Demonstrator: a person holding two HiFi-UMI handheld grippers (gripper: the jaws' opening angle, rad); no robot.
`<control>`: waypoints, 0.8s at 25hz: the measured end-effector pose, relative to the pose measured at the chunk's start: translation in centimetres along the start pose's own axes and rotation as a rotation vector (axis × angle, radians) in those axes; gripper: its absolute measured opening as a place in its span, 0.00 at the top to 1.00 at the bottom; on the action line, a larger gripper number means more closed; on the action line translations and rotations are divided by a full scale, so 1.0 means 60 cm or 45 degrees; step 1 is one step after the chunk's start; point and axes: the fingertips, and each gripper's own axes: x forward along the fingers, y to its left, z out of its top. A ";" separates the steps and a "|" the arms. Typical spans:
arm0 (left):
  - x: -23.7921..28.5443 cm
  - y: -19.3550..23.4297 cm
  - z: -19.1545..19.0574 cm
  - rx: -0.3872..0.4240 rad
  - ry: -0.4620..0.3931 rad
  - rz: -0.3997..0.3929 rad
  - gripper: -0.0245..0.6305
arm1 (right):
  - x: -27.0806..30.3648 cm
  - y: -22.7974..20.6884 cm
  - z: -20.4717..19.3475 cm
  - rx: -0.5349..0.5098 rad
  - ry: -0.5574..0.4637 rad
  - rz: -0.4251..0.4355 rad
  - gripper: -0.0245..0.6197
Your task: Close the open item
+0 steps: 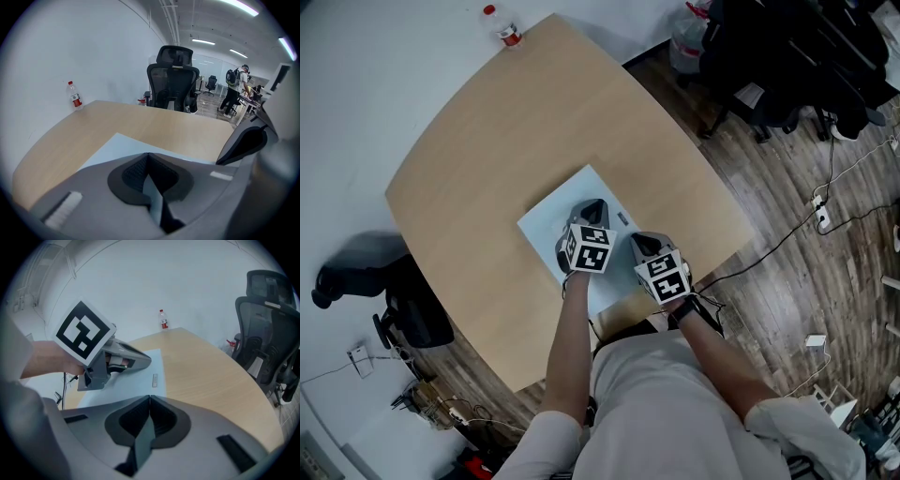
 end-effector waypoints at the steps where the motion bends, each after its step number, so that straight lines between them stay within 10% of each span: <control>1: 0.001 0.000 -0.001 -0.005 0.004 0.001 0.95 | 0.000 0.000 -0.001 -0.001 0.002 0.004 0.94; 20: -0.044 0.027 0.030 -0.174 -0.126 0.033 0.95 | -0.023 -0.002 0.055 0.013 -0.082 0.064 0.94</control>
